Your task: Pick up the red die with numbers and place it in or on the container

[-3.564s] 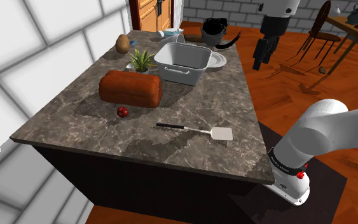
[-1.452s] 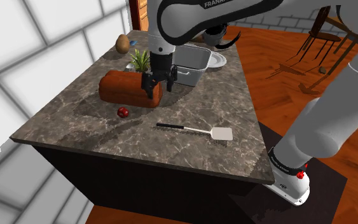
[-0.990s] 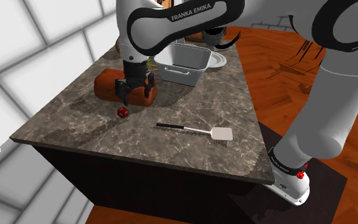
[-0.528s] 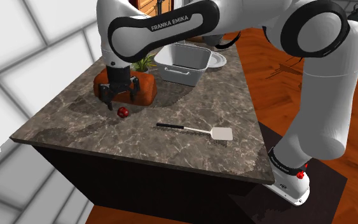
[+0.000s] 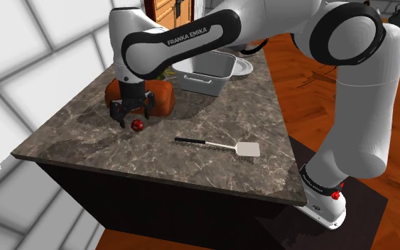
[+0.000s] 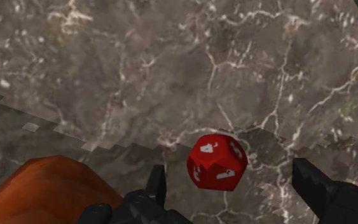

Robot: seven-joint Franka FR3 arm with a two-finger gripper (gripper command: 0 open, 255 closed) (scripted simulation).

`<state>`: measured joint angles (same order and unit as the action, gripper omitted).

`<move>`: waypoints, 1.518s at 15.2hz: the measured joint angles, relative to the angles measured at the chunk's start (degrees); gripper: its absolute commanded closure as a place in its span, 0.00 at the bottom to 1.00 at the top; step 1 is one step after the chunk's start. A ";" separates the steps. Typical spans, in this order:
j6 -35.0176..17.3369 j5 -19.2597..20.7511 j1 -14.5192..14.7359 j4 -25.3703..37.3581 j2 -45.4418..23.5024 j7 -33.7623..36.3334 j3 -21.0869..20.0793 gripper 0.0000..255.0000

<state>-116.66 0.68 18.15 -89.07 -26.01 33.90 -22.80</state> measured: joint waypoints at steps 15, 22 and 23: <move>-0.02 -0.03 0.01 -0.53 -0.45 0.15 0.09 1.00; 4.27 -0.42 0.00 2.51 0.94 0.44 -0.21 1.00; 5.09 -0.44 0.01 3.28 1.00 0.46 -0.23 1.00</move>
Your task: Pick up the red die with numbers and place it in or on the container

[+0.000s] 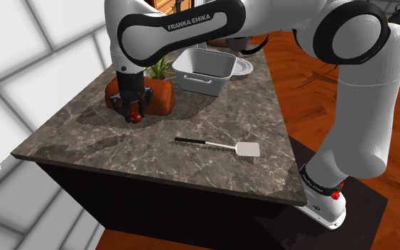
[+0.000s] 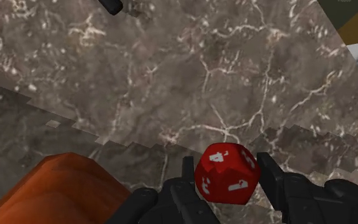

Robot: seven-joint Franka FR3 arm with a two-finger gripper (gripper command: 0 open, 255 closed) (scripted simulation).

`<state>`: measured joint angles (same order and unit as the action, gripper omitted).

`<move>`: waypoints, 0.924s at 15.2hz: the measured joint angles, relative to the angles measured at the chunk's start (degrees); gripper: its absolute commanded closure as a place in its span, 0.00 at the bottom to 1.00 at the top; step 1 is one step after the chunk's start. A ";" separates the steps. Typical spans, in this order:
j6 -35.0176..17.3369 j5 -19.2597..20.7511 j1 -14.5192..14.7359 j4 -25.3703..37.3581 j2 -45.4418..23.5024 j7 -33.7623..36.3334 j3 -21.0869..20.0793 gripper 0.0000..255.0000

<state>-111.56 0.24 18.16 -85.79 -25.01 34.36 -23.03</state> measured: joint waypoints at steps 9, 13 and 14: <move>6.56 -0.07 0.29 6.19 0.46 0.50 -0.19 1.00; 9.60 -0.10 0.52 9.04 0.69 0.86 -0.31 1.00; 10.30 -0.12 0.54 9.69 0.76 0.90 -0.33 1.00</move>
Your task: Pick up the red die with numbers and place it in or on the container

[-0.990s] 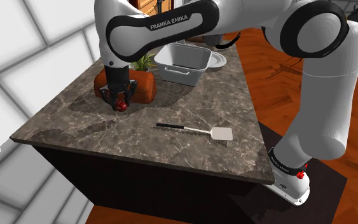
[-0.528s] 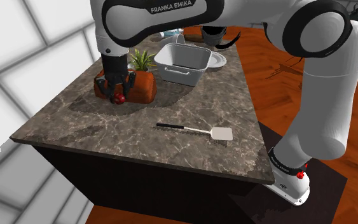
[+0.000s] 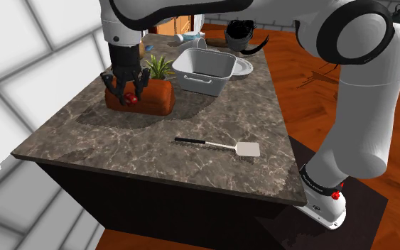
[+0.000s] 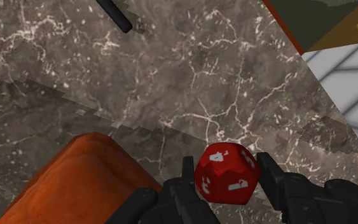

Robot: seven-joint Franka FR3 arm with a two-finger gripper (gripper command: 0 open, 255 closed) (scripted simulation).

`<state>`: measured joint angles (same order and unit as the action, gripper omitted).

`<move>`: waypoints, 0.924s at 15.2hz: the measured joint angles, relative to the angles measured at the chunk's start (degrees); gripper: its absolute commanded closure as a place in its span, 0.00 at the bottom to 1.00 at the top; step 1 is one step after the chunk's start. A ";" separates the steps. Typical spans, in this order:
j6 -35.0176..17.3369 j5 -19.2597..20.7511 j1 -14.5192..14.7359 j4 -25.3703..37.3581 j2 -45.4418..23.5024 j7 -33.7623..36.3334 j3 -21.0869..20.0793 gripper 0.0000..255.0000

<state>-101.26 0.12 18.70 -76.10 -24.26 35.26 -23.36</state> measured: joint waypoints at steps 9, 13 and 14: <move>7.73 0.60 1.10 9.23 -1.43 0.93 -0.09 1.00; 11.85 1.26 2.05 15.18 -3.25 1.43 -0.03 1.00; 13.02 1.50 2.45 17.01 -3.88 1.66 -0.02 1.00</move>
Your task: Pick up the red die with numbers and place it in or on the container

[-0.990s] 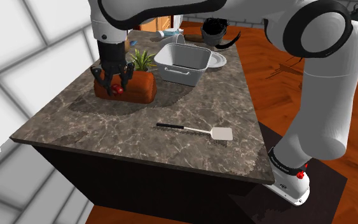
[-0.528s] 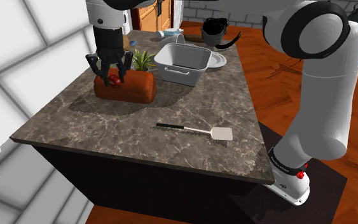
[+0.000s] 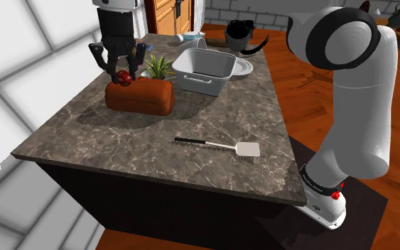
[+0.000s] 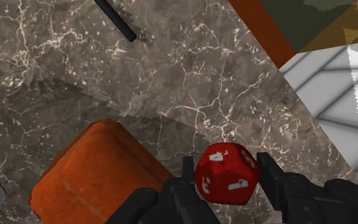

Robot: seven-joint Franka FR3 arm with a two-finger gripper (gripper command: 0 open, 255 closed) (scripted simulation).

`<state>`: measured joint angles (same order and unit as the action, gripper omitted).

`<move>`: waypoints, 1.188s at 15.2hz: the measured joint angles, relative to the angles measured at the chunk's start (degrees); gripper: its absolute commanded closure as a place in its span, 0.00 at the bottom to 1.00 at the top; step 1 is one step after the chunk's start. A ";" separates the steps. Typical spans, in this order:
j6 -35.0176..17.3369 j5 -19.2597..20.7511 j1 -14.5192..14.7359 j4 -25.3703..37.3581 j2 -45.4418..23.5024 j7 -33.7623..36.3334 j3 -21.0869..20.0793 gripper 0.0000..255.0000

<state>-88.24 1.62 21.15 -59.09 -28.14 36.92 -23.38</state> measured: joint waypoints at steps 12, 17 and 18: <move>-1.79 -5.17 -12.34 -14.06 11.03 -12.76 2.52 1.00; -0.71 -6.60 -17.26 -16.31 13.52 -19.50 4.72 1.00; -0.68 -6.85 -18.19 -16.99 14.06 -20.81 5.17 1.00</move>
<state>-88.92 -5.23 2.96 -76.08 -14.08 16.10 -18.22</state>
